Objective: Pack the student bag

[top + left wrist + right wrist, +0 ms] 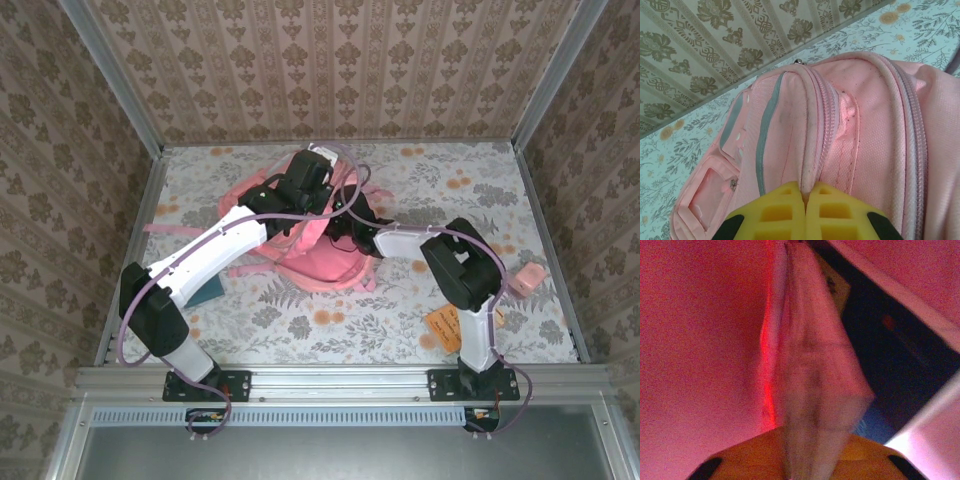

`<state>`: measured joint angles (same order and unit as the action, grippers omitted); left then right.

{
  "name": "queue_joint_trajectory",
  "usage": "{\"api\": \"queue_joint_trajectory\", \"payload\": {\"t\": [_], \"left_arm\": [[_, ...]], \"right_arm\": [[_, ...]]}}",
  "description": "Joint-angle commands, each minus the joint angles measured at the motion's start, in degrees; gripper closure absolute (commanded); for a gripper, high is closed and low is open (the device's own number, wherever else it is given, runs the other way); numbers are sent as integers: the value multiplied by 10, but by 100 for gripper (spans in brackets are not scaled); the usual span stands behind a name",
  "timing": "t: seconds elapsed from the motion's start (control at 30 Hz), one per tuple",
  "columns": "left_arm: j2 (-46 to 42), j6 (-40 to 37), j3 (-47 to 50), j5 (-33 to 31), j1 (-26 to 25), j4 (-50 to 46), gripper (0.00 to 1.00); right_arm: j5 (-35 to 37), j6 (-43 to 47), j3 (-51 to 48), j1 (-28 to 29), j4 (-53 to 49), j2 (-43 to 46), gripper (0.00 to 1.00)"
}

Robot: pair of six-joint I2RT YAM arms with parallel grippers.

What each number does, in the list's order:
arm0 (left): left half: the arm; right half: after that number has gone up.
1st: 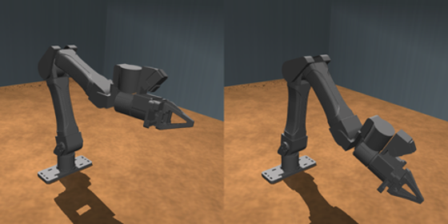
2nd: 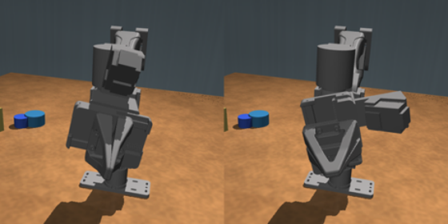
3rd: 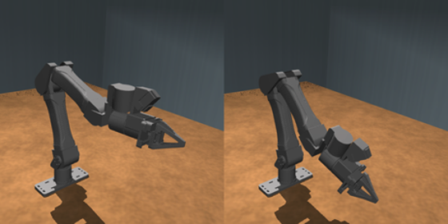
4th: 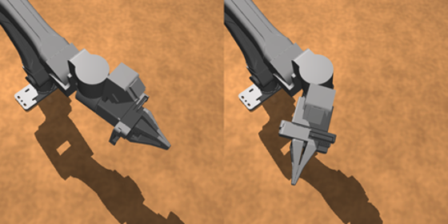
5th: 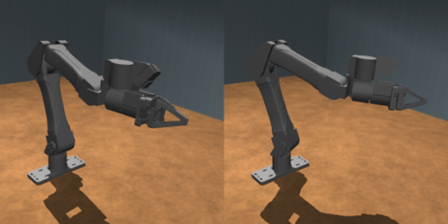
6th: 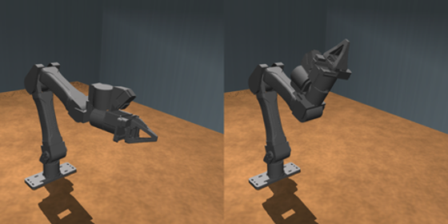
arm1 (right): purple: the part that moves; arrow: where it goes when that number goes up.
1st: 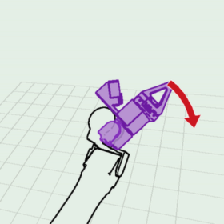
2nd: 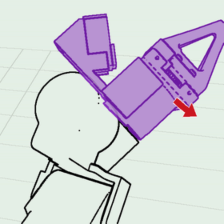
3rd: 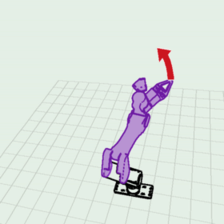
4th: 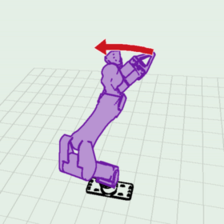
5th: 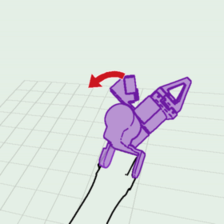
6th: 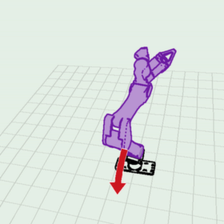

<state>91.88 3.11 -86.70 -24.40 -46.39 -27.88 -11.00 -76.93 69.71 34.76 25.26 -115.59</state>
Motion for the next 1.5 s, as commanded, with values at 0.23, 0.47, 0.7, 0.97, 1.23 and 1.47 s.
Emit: {"api": "queue_joint_trajectory", "payload": {"t": [0.23, 0.47, 0.7, 0.97, 1.23, 1.47], "left_arm": [[-48, 34, -22, -1, 10, 54, 100], [-48, 42, -4, 13, 18, 63, 100], [-49, 50, 50, 42, 34, 81, 100], [-44, 54, 140, 107, 47, 93, 100], [-80, 127, 210, 185, 48, 104, 49], [-102, 177, 217, 138, 59, 91, 18]], "right_arm": [[-22, -11, -56, -7, -75, 91, 44], [-53, -24, -150, -15, -109, 196, 50], [30, 94, -216, -16, -270, 307, 63], [196, 212, -256, -24, -495, 482, 42], [310, 260, -293, -123, -671, 566, 8], [287, 265, -325, -217, -725, 564, 4]]}}
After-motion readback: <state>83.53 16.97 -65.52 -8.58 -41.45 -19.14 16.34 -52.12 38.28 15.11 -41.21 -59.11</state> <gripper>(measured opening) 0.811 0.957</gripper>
